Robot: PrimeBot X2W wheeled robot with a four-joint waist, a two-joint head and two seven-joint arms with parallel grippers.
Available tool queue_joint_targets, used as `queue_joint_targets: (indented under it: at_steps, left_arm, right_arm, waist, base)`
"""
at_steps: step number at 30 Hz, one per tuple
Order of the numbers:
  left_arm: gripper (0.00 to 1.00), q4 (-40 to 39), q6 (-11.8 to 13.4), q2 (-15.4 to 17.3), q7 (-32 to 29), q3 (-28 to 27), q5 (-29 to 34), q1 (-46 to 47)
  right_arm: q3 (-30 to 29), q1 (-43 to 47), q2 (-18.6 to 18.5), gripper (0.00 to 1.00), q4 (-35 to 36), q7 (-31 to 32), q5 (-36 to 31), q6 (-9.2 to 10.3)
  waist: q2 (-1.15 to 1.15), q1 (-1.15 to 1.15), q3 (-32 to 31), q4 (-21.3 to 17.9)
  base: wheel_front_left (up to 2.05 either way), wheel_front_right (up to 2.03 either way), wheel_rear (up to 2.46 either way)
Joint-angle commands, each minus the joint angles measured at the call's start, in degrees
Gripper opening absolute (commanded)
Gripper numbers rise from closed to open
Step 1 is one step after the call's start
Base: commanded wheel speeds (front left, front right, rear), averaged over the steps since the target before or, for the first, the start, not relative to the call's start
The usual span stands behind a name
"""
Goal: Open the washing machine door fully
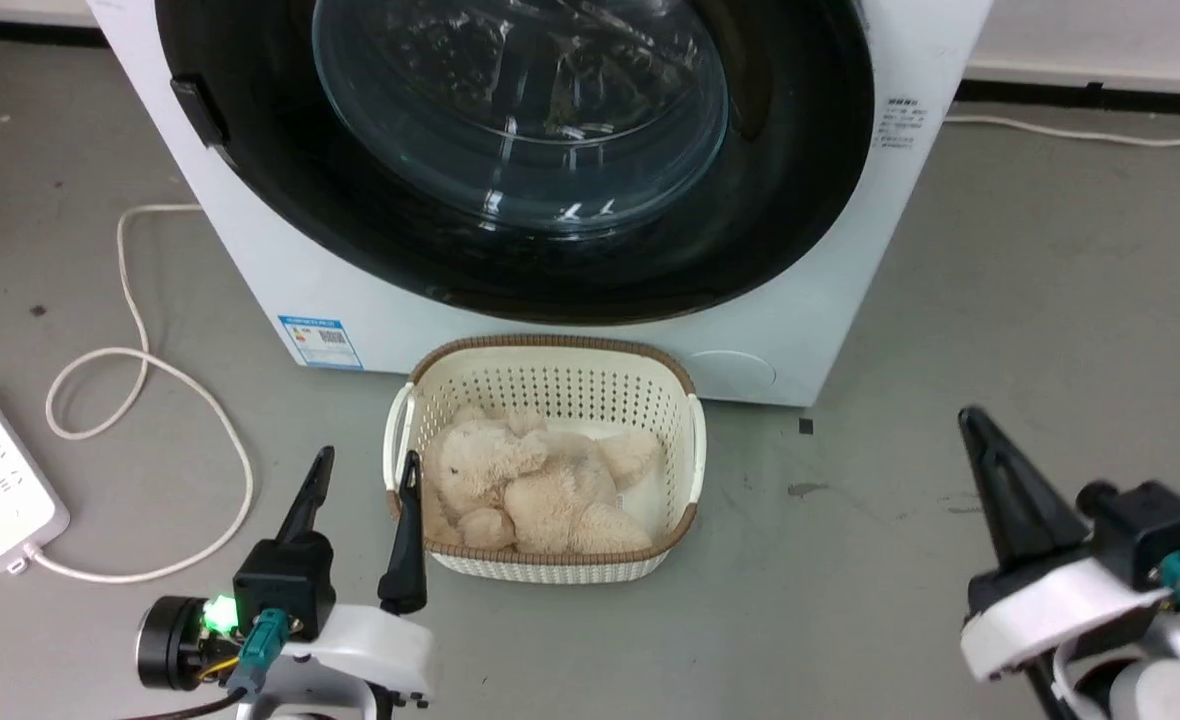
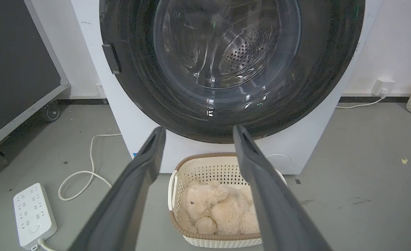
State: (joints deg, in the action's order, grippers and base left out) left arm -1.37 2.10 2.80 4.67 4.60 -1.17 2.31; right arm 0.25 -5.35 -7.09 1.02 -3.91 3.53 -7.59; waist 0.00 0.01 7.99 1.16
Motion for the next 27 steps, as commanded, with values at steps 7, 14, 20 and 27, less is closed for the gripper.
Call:
queue_joint_targets:
  at_steps: [7, 14, 20, 27]
  left_arm:
    - [1.00, -0.7, 0.8, 0.0, 1.3, 0.9, -0.1, 2.1]
    - [1.00, -1.3, 1.2, 0.0, 2.2, 1.5, 0.0, 3.2]
    - [1.00, -1.7, 1.6, 0.0, 2.9, 2.1, 0.0, 4.0]
    - [1.00, -2.2, 2.0, 0.0, 3.7, 3.0, -0.1, 5.4]
  right_arm:
    - [-0.8, -5.3, -2.0, 0.00, 0.4, 0.9, 5.3, 0.04]
    - [-1.9, -11.2, -3.5, 0.00, -0.9, 3.5, 11.8, 0.04]
    - [-2.9, -17.4, -4.0, 0.00, -3.2, 6.2, 17.7, 0.05]
    - [-4.4, -25.2, -4.0, 0.00, -7.3, 9.7, 24.6, 0.05]
  waist:
    - [0.00, -0.01, 1.8, 0.6]
    - [0.00, -0.01, 3.5, 1.2]
    - [0.00, -0.01, 5.4, 1.7]
    - [0.00, -0.01, 7.8, 2.6]
  base:
    - [0.00, 0.00, 0.00]
    - [0.00, 0.00, 0.00]
    - [0.00, 0.00, 0.00]
    - [0.00, 0.00, 0.00]
